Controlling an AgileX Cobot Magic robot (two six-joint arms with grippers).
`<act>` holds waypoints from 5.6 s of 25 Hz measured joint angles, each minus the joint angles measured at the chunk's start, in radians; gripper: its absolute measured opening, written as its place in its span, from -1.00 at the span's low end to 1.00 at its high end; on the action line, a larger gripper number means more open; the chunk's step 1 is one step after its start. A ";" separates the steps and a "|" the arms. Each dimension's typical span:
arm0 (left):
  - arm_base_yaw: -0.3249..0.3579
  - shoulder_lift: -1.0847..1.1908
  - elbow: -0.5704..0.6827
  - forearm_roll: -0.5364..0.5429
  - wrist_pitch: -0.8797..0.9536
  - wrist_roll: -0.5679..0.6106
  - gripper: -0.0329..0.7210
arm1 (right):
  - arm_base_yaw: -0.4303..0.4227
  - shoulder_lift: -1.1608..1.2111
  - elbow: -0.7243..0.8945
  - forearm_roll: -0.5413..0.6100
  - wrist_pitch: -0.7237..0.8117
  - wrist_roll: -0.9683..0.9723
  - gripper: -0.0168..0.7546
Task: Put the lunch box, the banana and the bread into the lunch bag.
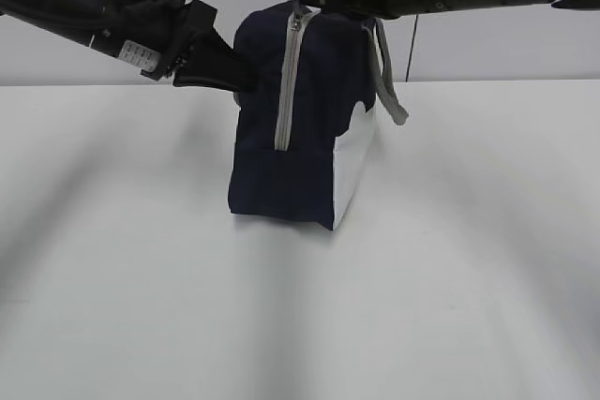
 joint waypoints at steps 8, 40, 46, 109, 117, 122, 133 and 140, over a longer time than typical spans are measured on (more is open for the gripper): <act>0.000 0.000 0.000 0.022 0.061 0.000 -0.90 | 0.000 0.007 -0.039 0.023 0.053 0.022 -1.00; 0.000 -0.003 0.000 0.135 0.119 -0.064 -0.91 | -0.030 0.161 -0.181 -0.262 -0.080 0.399 -1.00; 0.000 -0.003 0.000 0.121 0.118 -0.061 -0.91 | -0.036 0.159 -0.155 -0.266 -0.063 0.408 -1.00; -0.068 -0.022 0.000 0.141 0.052 -0.061 -0.91 | -0.148 0.418 -0.460 -0.269 0.023 0.418 -1.00; -0.068 -0.032 0.000 0.149 0.058 -0.061 -0.91 | -0.170 0.426 -0.467 -0.269 0.003 0.418 -1.00; -0.068 -0.069 0.000 0.159 0.059 -0.061 -0.91 | -0.185 0.426 -0.481 -0.269 -0.004 0.418 -1.00; -0.068 -0.080 0.000 0.164 0.065 -0.061 -0.91 | -0.203 0.451 -0.526 -0.272 -0.055 0.420 -1.00; -0.068 -0.080 0.000 0.176 0.072 -0.061 -0.91 | -0.212 0.494 -0.571 -0.272 -0.093 0.420 -1.00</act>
